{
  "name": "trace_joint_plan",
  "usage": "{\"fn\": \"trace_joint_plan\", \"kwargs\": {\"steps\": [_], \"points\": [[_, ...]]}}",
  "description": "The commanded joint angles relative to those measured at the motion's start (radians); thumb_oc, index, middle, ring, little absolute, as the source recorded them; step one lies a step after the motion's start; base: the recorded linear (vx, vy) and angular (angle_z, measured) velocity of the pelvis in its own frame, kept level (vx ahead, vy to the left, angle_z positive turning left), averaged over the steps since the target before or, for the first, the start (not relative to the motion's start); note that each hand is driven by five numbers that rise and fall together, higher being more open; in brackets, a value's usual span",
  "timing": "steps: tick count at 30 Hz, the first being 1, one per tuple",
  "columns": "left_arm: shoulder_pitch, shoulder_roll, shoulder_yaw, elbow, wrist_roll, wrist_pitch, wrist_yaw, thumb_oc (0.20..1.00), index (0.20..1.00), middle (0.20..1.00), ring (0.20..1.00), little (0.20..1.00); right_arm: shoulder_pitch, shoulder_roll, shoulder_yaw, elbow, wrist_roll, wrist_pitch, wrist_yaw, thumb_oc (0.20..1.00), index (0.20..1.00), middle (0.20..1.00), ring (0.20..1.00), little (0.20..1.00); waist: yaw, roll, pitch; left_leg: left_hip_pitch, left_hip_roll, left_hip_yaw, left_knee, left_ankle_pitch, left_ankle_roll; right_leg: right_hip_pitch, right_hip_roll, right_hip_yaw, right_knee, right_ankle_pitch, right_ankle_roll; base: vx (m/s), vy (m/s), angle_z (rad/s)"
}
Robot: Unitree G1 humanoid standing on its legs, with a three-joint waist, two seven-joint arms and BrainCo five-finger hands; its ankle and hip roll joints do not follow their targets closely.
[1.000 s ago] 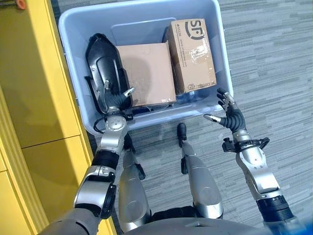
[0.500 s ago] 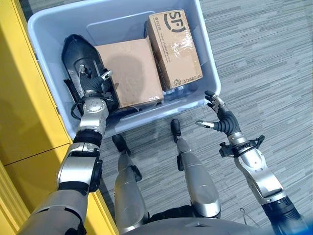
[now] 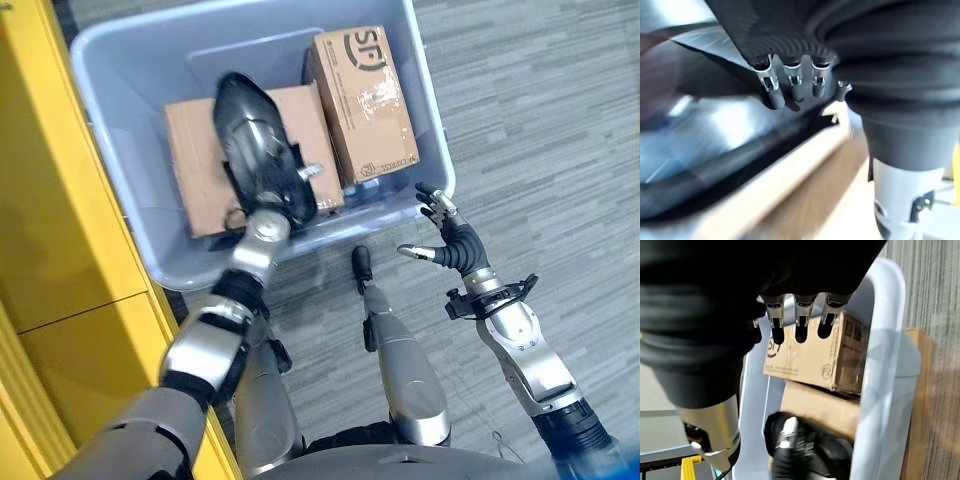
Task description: Move parts from the plastic box to the shelf.
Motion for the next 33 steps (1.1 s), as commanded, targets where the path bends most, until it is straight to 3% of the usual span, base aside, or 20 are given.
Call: {"fn": "trace_joint_plan", "kwargs": {"steps": [1,6,8,9,15,26,33], "points": [[0.014,-0.013,0.017,0.086,0.018,0.066,-0.042,1.0,1.0,1.0,1.0,1.0,-0.016,-0.011,-0.05,-0.042,0.02,-0.043,-0.019,1.0,1.0,1.0,1.0,1.0,-0.012,0.023,0.021,0.165,0.012,-0.074,0.007,-0.138,-0.014,-0.023,-0.04,-0.069,0.017,0.006,-0.016,0.0,0.0,0.0],[0.072,-0.014,0.032,-0.056,0.02,0.06,-0.037,1.0,1.0,1.0,1.0,1.0,-0.02,-0.005,-0.064,-0.026,0.017,-0.04,-0.026,1.0,1.0,1.0,1.0,1.0,-0.002,0.036,0.021,0.181,0.011,-0.076,0.007,-0.144,-0.013,-0.006,-0.039,-0.072,0.013,0.007,-0.016,0.0,0.0,0.0],[0.137,0.011,0.07,-0.244,0.029,0.053,-0.025,1.0,1.0,1.0,1.0,1.0,-0.009,-0.004,-0.096,-0.027,0.014,-0.039,-0.031,1.0,1.0,1.0,1.0,1.0,0.011,0.05,0.021,0.193,0.012,-0.08,0.007,-0.149,-0.013,0.01,-0.039,-0.076,0.01,0.008,-0.017,0.0,0.0,0.0],[0.139,0.011,0.07,-0.245,0.03,0.054,-0.025,1.0,1.0,1.0,1.0,1.0,-0.008,-0.004,-0.095,-0.027,0.014,-0.039,-0.031,1.0,1.0,1.0,1.0,1.0,0.011,0.05,0.021,0.194,0.013,-0.08,0.007,-0.149,-0.013,0.01,-0.039,-0.076,0.01,0.008,-0.017,0.0,0.0,0.0],[0.218,0.065,0.175,-0.641,0.079,0.031,0.017,1.0,1.0,1.0,1.0,1.0,0.018,0.005,-0.15,-0.074,0.004,-0.042,-0.035,1.0,1.0,1.0,1.0,1.0,0.032,0.077,0.021,0.21,0.011,-0.085,0.007,-0.157,-0.013,0.035,-0.042,-0.083,0.007,0.005,-0.018,0.0,0.005,0.06],[0.202,0.079,0.227,-0.803,0.144,0.015,0.06,1.0,1.0,1.0,1.0,1.0,0.028,0.016,-0.154,-0.123,-0.002,-0.042,-0.027,1.0,1.0,1.0,1.0,1.0,0.039,0.08,0.021,0.206,0.009,-0.095,0.007,-0.159,-0.012,0.035,-0.042,-0.082,0.006,0.003,-0.021,0.0,0.001,0.02],[0.155,0.103,0.212,-0.727,0.181,0.02,0.086,1.0,1.0,1.0,1.0,1.0,0.024,0.011,-0.145,-0.125,-0.003,-0.039,-0.028,1.0,1.0,1.0,1.0,1.0,0.037,0.076,0.021,0.203,0.009,-0.095,0.007,-0.161,-0.012,0.028,-0.041,-0.081,0.006,0.002,-0.023,0.0,0.0,0.0]]}}
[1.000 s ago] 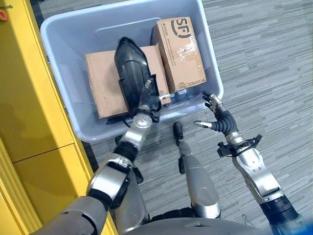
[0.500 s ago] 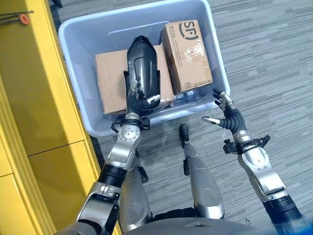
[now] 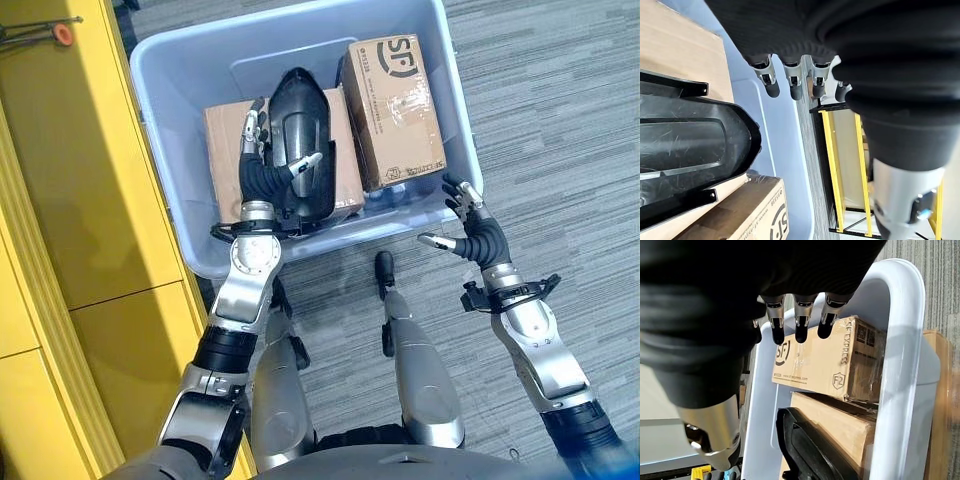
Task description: Move parts from the plastic box to the shelf.
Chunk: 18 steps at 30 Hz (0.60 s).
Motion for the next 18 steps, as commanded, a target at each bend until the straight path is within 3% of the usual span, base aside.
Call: {"fn": "trace_joint_plan", "kwargs": {"steps": [1,9,18], "points": [[-0.101,0.052,0.032,0.051,0.069,-0.042,0.033,1.0,1.0,1.0,1.0,1.0,0.01,0.012,-0.04,-0.108,0.002,-0.04,0.001,1.0,1.0,1.0,1.0,1.0,-0.005,-0.011,0.002,0.206,0.01,-0.067,0.007,-0.169,-0.018,0.013,-0.039,-0.055,0.007,0.005,-0.023,0.0,0.0,0.0],[-0.159,0.112,0.095,0.259,0.077,-0.034,0.118,1.0,1.0,1.0,1.0,1.0,0.012,0.007,-0.038,-0.092,0.004,-0.044,-0.004,1.0,1.0,1.0,1.0,1.0,-0.014,-0.035,0.002,0.181,0.014,-0.061,0.007,-0.167,-0.021,-0.027,-0.033,-0.052,0.011,0.005,-0.023,0.0,-0.001,0.0],[-0.149,0.158,0.142,0.319,0.084,-0.034,0.163,1.0,1.0,1.0,1.0,1.0,0.027,-0.012,-0.027,-0.09,0.015,-0.052,-0.001,1.0,1.0,1.0,1.0,1.0,-0.013,-0.047,0.002,0.166,0.015,-0.056,0.007,-0.168,-0.022,-0.052,-0.029,-0.05,0.017,0.006,-0.02,0.0,0.0,0.0]]}}
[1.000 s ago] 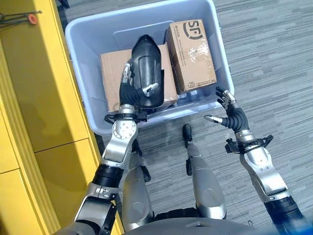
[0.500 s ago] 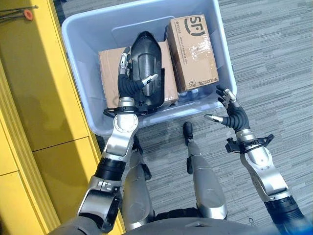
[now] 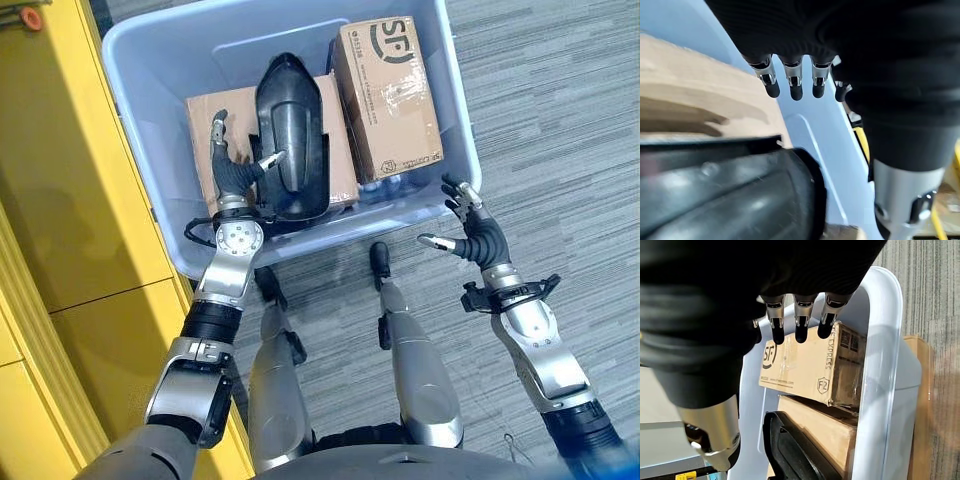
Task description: Move parts from the plastic box to the shelf.
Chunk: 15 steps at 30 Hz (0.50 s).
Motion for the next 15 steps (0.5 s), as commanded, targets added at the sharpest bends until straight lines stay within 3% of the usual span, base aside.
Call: {"fn": "trace_joint_plan", "kwargs": {"steps": [1,9,15], "points": [[-0.045,0.05,0.065,0.003,0.041,-0.035,0.046,1.0,1.0,1.0,1.0,1.0,0.025,-0.004,-0.03,-0.09,0.018,-0.052,0.0,1.0,1.0,1.0,1.0,1.0,0.003,-0.026,-0.008,0.206,0.01,-0.06,0.007,-0.168,-0.022,-0.01,-0.035,-0.053,0.017,0.005,-0.019,0.0,0.0,0.0],[-0.036,0.061,0.063,0.011,0.049,-0.031,0.054,1.0,1.0,1.0,1.0,1.0,0.028,-0.015,-0.021,-0.094,0.024,-0.052,-0.005,1.0,1.0,1.0,1.0,1.0,0.007,-0.027,-0.008,0.202,0.014,-0.058,0.007,-0.169,-0.022,-0.021,-0.032,-0.052,0.022,0.002,-0.016,0.0,0.0,0.0],[-0.071,0.056,0.015,0.121,0.003,-0.03,0.038,1.0,1.0,1.0,1.0,1.0,0.024,-0.028,-0.013,-0.092,0.026,-0.051,-0.012,1.0,1.0,1.0,1.0,1.0,-0.007,-0.027,-0.008,0.19,0.015,-0.054,0.007,-0.164,-0.022,-0.046,-0.028,-0.045,0.025,0.004,-0.013,0.01,-0.001,-0.01]]}}
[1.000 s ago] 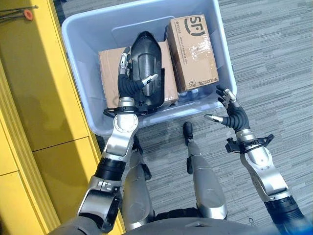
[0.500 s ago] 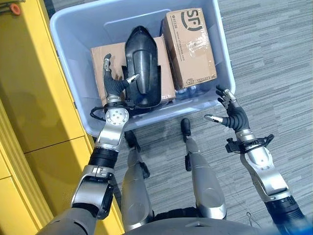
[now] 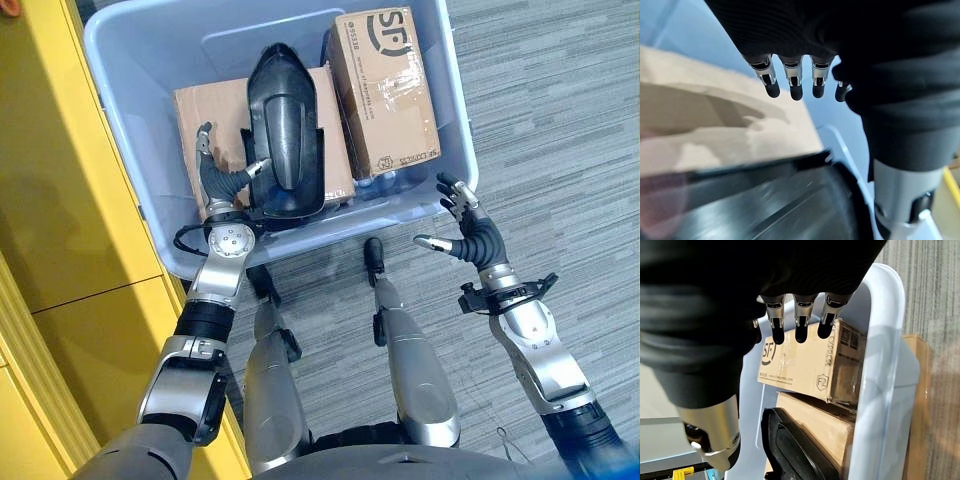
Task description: Move parts from the plastic box to the shelf.
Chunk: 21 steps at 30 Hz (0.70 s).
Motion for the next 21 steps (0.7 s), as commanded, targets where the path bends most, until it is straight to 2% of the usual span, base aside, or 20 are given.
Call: {"fn": "trace_joint_plan", "kwargs": {"steps": [1,6,11,21], "points": [[-0.069,0.053,0.015,0.025,-0.007,-0.029,0.001,1.0,1.0,1.0,1.0,1.0,0.025,-0.026,-0.04,-0.069,0.02,-0.05,-0.012,1.0,1.0,1.0,1.0,1.0,0.001,-0.013,-0.01,0.208,0.011,-0.059,0.007,-0.164,-0.022,-0.024,-0.031,-0.049,0.026,0.003,-0.012,0.0,0.0,0.0],[-0.093,0.051,-0.024,0.059,-0.011,-0.021,-0.008,1.0,1.0,1.0,1.0,1.0,0.021,-0.035,-0.037,-0.067,0.018,-0.05,-0.017,1.0,1.0,1.0,1.0,1.0,-0.005,-0.003,-0.01,0.203,0.007,-0.056,0.007,-0.167,-0.019,-0.038,-0.029,-0.044,0.032,0.004,-0.01,0.02,-0.002,-0.04],[-0.134,0.061,-0.044,0.165,-0.04,-0.013,-0.007,1.0,1.0,1.0,1.0,1.0,0.012,-0.045,-0.033,-0.06,0.017,-0.05,-0.021,1.0,1.0,1.0,1.0,1.0,-0.015,0.006,-0.01,0.191,0.007,-0.054,0.007,-0.163,-0.018,-0.059,-0.027,-0.041,0.035,0.005,-0.008,0.01,-0.005,-0.09],[-0.199,0.096,0.035,0.418,-0.225,-0.034,-0.005,1.0,1.0,1.0,1.0,1.0,0.009,-0.077,-0.011,-0.075,0.015,-0.056,-0.027,1.0,1.0,1.0,1.0,1.0,-0.045,0.012,-0.01,0.178,0.011,-0.042,0.007,-0.155,-0.017,-0.093,-0.022,-0.027,0.047,0.007,-0.001,0.0,0.0,-0.01]]}}
